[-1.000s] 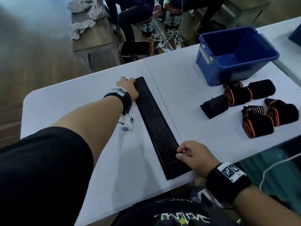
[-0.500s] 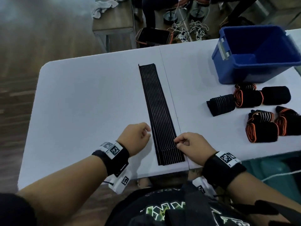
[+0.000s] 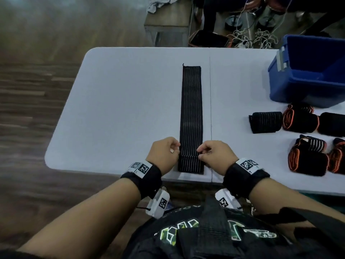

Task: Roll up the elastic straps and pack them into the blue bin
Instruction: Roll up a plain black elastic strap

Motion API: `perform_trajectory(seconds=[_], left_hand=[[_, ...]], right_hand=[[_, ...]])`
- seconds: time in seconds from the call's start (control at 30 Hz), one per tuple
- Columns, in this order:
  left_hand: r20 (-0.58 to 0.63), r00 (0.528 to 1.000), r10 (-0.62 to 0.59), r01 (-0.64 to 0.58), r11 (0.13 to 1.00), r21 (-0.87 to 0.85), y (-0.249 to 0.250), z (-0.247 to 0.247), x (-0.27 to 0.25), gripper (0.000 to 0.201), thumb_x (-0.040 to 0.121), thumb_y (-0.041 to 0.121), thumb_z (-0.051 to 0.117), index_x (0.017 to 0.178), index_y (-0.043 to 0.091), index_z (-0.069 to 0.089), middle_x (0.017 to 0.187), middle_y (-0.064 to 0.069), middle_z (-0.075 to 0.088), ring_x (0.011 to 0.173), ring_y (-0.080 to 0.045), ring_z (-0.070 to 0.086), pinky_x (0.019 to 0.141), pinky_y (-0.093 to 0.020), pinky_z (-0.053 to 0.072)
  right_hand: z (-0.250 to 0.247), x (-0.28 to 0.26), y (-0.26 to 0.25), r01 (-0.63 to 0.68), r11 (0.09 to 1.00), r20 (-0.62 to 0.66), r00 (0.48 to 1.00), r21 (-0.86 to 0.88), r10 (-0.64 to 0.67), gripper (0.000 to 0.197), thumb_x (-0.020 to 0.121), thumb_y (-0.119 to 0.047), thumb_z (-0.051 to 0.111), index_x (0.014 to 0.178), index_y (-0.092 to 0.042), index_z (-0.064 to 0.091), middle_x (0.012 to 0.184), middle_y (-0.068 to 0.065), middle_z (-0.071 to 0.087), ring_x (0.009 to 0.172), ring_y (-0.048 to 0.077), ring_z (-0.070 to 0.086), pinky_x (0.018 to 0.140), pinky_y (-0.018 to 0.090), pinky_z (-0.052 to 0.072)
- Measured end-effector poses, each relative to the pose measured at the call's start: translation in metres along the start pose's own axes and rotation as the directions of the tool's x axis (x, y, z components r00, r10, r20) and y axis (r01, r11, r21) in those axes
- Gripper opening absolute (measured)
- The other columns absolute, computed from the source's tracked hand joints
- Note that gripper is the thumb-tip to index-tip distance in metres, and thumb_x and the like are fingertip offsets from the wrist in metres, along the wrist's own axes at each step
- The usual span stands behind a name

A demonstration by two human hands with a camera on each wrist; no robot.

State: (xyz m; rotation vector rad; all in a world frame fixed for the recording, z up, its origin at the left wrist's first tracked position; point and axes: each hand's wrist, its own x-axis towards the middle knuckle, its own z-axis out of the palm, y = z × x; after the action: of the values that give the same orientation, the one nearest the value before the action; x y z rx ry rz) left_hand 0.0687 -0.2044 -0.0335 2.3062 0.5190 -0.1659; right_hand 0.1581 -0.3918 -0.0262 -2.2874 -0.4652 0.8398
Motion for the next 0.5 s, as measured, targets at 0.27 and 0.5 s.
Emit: perform_trajectory(seconds=[0.27, 0.5], left_hand=[[0.164, 0.932, 0.322, -0.353, 0.91, 0.218, 0.001, 0.004, -0.027, 0.051, 0.078, 0.042, 0.082, 0.12, 0.018, 0.066, 0.125, -0.001, 0.058, 0.111, -0.018, 0.056, 0.099, -0.031, 0.047], [0.161, 0.91, 0.381, -0.413, 0.863, 0.291, -0.007, 0.019, -0.044, 0.048, 0.07, 0.022, 0.087, 0.112, 0.01, 0.069, 0.116, -0.006, 0.064, 0.102, -0.028, 0.059, 0.089, -0.042, 0.053]], right_hand=[[0.001, -0.006, -0.008, 0.17, 0.946, 0.031, 0.985, -0.276, -0.168, 0.017, 0.088, -0.024, 0.068, 0.105, -0.023, 0.063, 0.106, -0.007, 0.043, 0.094, 0.014, 0.054, 0.087, 0.025, 0.044], [0.01, -0.02, -0.002, 0.359, 0.764, 0.262, 0.931, -0.536, -0.254, 0.055, 0.078, -0.046, 0.074, 0.123, -0.019, 0.057, 0.119, 0.0, 0.049, 0.106, 0.021, 0.048, 0.094, 0.036, 0.048]])
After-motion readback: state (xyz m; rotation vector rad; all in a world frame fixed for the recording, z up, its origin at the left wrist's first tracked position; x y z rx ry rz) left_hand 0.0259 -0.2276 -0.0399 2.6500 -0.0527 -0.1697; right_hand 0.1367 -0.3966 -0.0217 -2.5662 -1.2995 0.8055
